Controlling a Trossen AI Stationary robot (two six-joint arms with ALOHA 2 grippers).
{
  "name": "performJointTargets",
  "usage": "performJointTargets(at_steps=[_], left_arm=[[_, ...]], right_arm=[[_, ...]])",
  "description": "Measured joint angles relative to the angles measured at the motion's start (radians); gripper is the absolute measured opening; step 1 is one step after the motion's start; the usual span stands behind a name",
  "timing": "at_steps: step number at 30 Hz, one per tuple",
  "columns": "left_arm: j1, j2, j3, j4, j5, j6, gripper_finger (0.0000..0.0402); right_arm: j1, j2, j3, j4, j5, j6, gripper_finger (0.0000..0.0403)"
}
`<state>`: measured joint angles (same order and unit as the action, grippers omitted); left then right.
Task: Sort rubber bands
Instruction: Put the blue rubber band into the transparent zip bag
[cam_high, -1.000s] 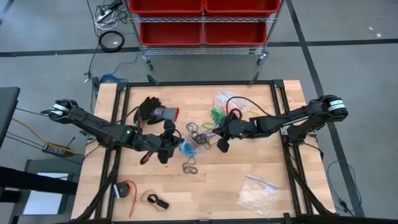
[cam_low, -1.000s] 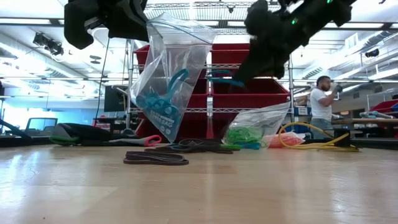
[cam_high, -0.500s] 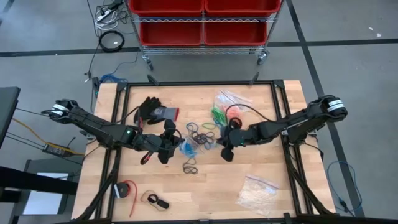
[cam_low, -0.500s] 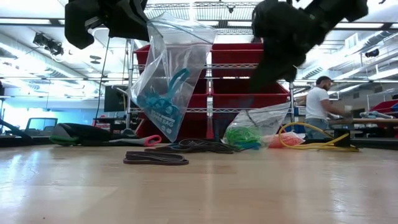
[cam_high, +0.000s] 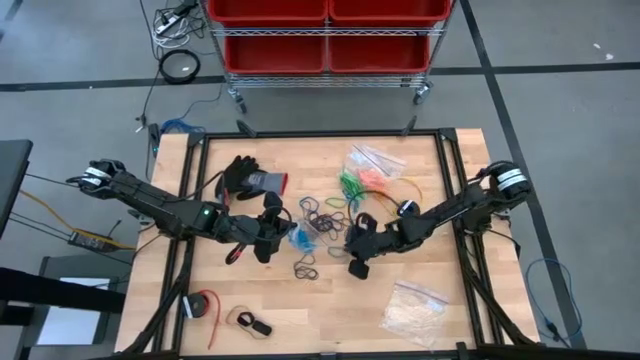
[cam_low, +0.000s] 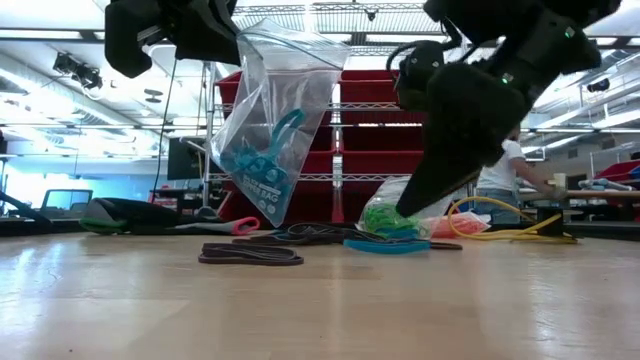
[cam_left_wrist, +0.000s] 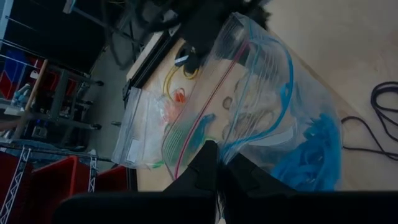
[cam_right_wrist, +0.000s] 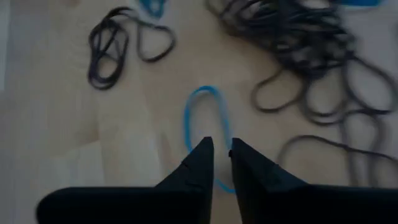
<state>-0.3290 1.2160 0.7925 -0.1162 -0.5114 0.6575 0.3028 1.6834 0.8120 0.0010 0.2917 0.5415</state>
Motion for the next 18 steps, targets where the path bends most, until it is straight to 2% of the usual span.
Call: performJointTargets(at_steps=[6,12,18], left_arm=[[0.0,0.0,0.0,0.003,0.0,0.0,0.0012],[0.0,0.0,0.0,0.0,0.0,0.0,0.0012],[0.0,0.0,0.0,0.001,0.0,0.0,0.0012]], right_arm=[[0.018,0.077,0.0,0.122,-0.008,0.005,0.0118],[0.024,0.109,0.0,0.118,0.001,0.005,0.019],[0.025,0.15,0.003,0.135,0.012,-0.004,0.0223]])
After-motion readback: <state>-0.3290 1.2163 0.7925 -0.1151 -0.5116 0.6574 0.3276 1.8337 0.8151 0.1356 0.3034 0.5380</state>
